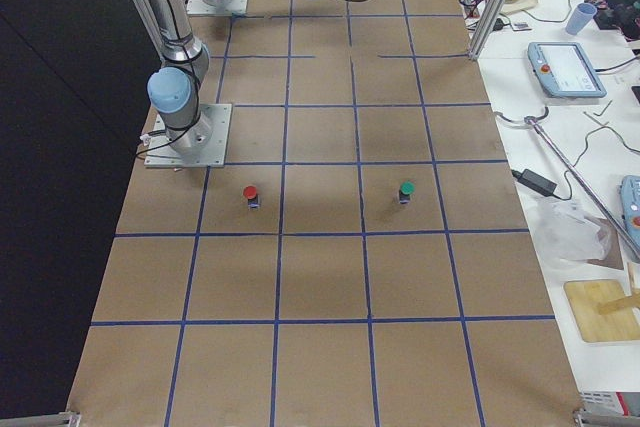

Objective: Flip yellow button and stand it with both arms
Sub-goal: 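Open the left gripper and pull the button away with the right gripper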

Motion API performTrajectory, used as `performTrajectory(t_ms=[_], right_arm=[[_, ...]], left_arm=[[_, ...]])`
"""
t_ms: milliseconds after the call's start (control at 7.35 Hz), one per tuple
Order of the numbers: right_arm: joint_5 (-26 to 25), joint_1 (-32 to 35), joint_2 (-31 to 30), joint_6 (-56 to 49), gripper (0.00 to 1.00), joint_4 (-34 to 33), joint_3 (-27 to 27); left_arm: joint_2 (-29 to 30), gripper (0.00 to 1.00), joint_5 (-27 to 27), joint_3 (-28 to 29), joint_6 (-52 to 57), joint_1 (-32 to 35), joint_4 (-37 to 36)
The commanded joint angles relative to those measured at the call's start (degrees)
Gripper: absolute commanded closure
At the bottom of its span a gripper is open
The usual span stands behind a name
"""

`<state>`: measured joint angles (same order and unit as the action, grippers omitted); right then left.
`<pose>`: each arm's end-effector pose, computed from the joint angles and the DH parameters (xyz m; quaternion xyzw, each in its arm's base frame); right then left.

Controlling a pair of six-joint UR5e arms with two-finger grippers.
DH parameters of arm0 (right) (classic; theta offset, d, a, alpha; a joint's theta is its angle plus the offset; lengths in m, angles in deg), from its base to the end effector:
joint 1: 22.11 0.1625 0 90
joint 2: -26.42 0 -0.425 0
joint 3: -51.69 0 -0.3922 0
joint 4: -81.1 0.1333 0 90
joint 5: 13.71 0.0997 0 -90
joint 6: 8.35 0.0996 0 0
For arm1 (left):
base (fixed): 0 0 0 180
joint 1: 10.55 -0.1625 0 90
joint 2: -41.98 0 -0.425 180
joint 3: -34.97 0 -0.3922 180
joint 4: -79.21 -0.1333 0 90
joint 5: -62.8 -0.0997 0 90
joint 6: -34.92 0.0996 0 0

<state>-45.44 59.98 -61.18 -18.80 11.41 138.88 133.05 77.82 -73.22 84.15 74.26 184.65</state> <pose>0.1491 -0.5113 0.5067 0.0650 0.8620 0.0725 0.4975 -0.1856 -0.4937 0.4225 0.0015 -0.6273 0.1849 0.7565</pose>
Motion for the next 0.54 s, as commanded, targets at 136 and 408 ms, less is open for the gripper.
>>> performTrajectory(t_ms=[136,408], right_arm=[[-30.75,-1.23,-1.52,-11.57,0.8,-3.06,0.35],[-46.26,-3.68,-1.52,-27.68,0.8,-17.24,6.38]], left_arm=[[4.99,0.0,-7.96,7.09,-2.82,-1.39,-0.15],[7.88,0.0,-21.55,13.41,-12.15,-4.99,-1.89]])
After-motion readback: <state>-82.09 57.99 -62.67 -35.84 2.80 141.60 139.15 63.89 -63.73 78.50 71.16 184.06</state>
